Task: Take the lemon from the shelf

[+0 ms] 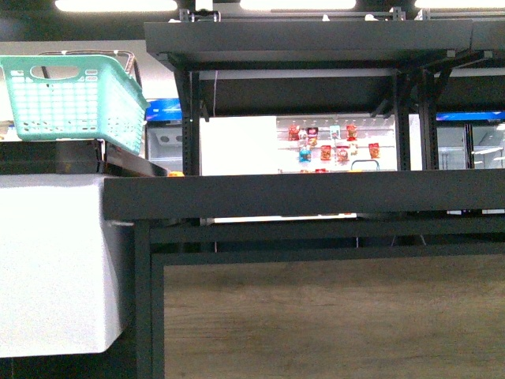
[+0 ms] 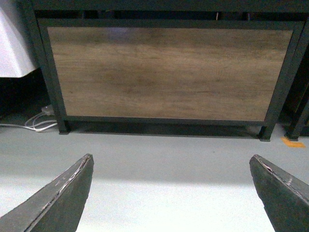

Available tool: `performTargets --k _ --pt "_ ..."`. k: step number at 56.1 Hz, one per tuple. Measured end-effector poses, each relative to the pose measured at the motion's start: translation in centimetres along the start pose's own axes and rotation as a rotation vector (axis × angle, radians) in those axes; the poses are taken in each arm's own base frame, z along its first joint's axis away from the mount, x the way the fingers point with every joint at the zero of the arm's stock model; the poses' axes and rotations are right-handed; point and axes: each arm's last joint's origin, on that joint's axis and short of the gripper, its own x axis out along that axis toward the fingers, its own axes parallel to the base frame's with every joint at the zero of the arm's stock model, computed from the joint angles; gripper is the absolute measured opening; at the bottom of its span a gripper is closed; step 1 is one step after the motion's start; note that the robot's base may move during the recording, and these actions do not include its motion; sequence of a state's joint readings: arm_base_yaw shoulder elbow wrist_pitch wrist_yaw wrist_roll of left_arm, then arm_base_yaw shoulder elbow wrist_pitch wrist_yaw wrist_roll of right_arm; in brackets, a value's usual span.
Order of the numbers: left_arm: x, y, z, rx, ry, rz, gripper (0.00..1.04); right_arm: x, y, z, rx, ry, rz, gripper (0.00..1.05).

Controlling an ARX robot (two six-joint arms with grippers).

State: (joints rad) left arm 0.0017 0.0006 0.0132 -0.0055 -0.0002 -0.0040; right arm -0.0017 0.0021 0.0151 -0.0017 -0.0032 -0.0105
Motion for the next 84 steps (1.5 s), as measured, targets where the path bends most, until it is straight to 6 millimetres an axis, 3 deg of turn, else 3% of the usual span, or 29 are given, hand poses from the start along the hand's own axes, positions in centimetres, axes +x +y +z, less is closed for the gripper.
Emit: performTargets --k 84 --pt "0.0 0.0 0.0 0.0 0.0 0.0 0.97 0.0 -0.01 0.0 0.0 0.0 -0.002 0.97"
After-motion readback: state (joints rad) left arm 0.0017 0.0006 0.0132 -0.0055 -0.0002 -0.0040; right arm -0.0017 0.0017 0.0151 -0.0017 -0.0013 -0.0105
